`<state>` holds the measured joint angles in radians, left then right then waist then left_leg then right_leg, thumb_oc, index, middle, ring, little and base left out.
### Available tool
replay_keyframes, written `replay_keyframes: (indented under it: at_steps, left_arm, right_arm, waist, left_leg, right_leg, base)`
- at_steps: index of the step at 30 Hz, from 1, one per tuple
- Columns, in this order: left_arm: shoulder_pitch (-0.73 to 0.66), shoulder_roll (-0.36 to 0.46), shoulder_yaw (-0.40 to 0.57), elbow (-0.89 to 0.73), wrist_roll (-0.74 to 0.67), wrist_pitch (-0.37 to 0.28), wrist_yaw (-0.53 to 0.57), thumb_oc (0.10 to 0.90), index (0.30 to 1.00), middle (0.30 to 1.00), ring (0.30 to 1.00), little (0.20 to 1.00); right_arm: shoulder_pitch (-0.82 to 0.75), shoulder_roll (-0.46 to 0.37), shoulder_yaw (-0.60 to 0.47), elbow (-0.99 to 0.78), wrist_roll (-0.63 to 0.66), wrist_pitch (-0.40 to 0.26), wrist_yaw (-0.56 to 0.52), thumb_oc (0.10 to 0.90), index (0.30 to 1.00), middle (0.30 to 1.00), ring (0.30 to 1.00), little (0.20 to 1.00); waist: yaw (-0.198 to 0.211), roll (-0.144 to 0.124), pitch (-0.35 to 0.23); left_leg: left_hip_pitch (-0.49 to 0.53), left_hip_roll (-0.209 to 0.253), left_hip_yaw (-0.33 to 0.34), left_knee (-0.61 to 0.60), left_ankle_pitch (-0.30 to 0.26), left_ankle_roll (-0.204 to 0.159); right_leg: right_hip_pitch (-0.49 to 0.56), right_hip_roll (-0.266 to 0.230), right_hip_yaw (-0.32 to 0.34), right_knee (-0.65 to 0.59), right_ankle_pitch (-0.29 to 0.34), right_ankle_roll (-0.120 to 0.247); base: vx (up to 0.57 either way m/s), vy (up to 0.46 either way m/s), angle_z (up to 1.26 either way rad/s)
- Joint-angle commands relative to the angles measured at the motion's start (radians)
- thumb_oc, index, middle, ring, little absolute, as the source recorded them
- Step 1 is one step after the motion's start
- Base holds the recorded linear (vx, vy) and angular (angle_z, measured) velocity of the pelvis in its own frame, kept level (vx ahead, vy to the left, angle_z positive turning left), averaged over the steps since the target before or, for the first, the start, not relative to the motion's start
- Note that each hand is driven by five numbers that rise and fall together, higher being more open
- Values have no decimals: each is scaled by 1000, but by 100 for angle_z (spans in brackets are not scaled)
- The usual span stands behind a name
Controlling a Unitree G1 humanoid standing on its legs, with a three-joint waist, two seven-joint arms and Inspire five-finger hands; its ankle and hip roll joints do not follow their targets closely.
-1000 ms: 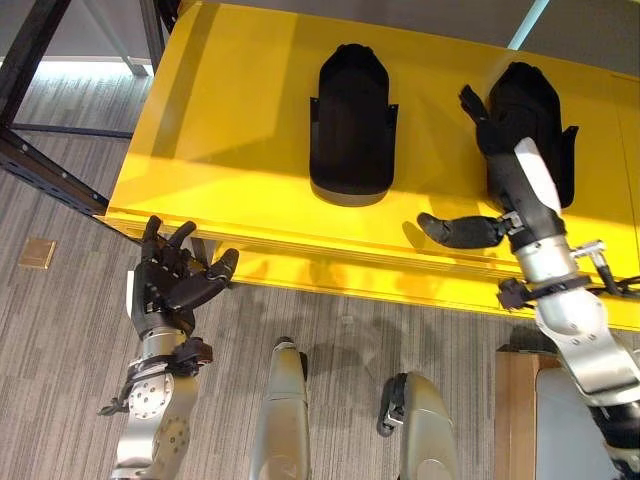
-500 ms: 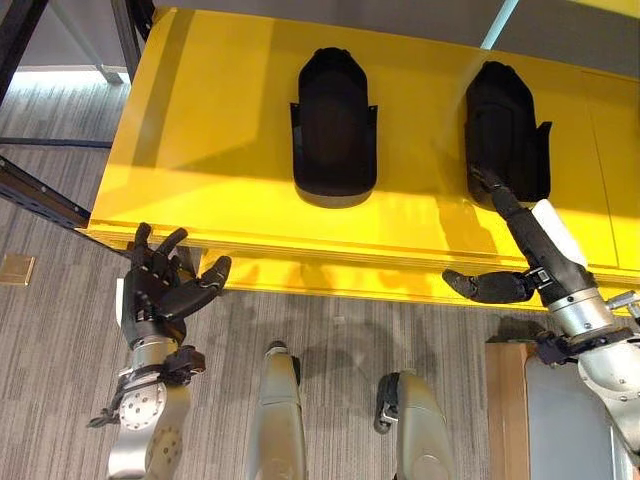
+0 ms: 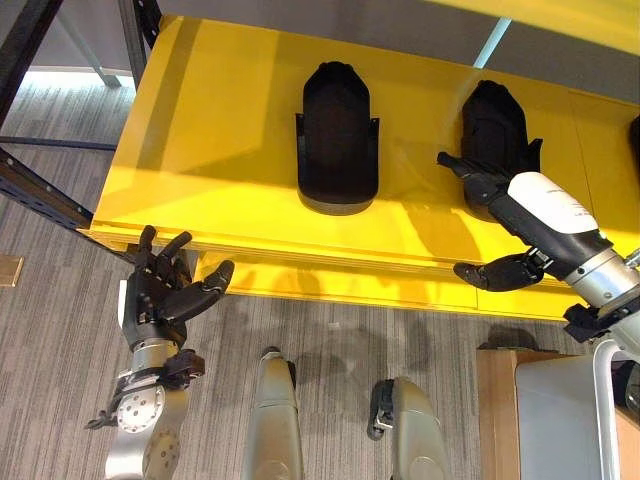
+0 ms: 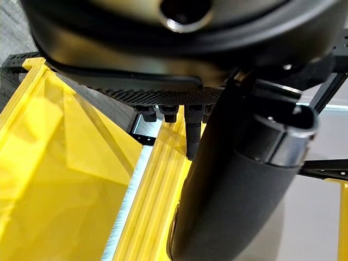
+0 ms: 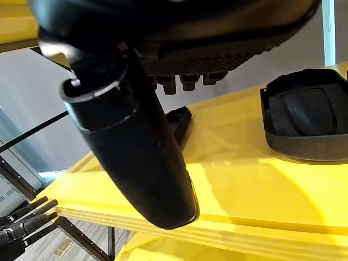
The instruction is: Move parts from the plastic box to the shelf.
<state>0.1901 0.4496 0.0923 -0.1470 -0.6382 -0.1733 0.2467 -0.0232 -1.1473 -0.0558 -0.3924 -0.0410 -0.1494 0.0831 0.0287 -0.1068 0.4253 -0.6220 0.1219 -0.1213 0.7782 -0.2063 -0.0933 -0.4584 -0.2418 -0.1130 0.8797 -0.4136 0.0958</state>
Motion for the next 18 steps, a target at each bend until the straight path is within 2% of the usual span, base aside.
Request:
replay_keyframes:
  at_steps: [1, 4, 6, 9, 10, 11, 16, 17, 18]
  left_arm:
    - [-8, 16, -76, -12, 92, 8, -66, 900, 1000, 1000, 1000, 1000]
    - [-24, 34, -58, -38, 169, -2, -50, 900, 1000, 1000, 1000, 1000]
    - [-43, 73, -43, -79, 315, -14, -23, 900, 1000, 1000, 1000, 1000]
    - [-63, 122, -36, -101, 464, -21, 2, 900, 1000, 1000, 1000, 1000]
    - [-64, 122, -38, -101, 465, -21, 3, 900, 1000, 1000, 1000, 1000]
    - [-69, 146, -36, -113, 547, -24, 23, 900, 1000, 1000, 1000, 1000]
    - [-58, 228, -15, -141, 767, -18, 68, 900, 1000, 1000, 1000, 1000]
    - [-58, 228, -17, -141, 768, -18, 69, 900, 1000, 1000, 1000, 1000]
    - [-48, 285, 5, -154, 886, -17, 88, 900, 1000, 1000, 1000, 1000]
  right_arm:
    - [-86, 0, -13, -33, -15, -50, -37, 900, 1000, 1000, 1000, 1000]
    - [-63, 29, -33, -32, -14, -56, -41, 900, 1000, 1000, 1000, 1000]
    - [-20, 67, -63, -31, -11, -69, -45, 900, 1000, 1000, 1000, 1000]
    - [18, 93, -96, -28, -3, -81, -52, 900, 1000, 1000, 1000, 1000]
    - [21, 94, -100, -29, -3, -81, -52, 900, 1000, 1000, 1000, 1000]
    - [45, 112, -117, -29, 3, -93, -59, 900, 1000, 1000, 1000, 1000]
    - [124, 130, -177, -34, 10, -114, -70, 900, 1000, 1000, 1000, 1000]
    - [127, 131, -180, -36, 10, -114, -70, 900, 1000, 1000, 1000, 1000]
    - [157, 129, -207, -36, 18, -123, -74, 900, 1000, 1000, 1000, 1000]
  waist:
    - [-29, 22, -79]
    - [-32, 23, -81]
    - [-39, 23, -83]
    - [-48, 22, -87]
    - [-46, 21, -87]
    - [-53, 22, -90]
    - [-68, 24, -96]
    - [-67, 24, -97]
    - [-74, 25, -99]
  left_leg:
    - [28, 64, 16, -27, -17, 33]
    - [28, 63, 18, -26, -19, 31]
    - [29, 66, 20, -26, -21, 29]
    - [29, 68, 22, -24, -22, 27]
    - [29, 68, 22, -24, -22, 27]
    - [30, 70, 23, -25, -21, 26]
    - [31, 76, 27, -31, -18, 22]
    - [31, 76, 27, -31, -18, 22]
    - [30, 81, 28, -30, -17, 19]
  right_leg:
    - [58, 22, -4, -42, -18, -76]
    - [56, 21, -2, -40, -18, -76]
    - [51, 22, 1, -37, -21, -76]
    - [48, 24, 2, -36, -23, -76]
    - [48, 23, 3, -36, -23, -76]
    - [46, 25, 4, -36, -23, -75]
    - [41, 29, 9, -38, -24, -74]
    - [41, 29, 9, -38, -24, -74]
    - [38, 31, 11, -38, -24, -73]
  base:
    - [0, 0, 0]
    - [0, 0, 0]
    - [0, 0, 0]
    - [0, 0, 0]
    - [0, 0, 0]
    - [0, 0, 0]
    - [0, 0, 0]
    - [0, 0, 0]
    - [0, 0, 0]
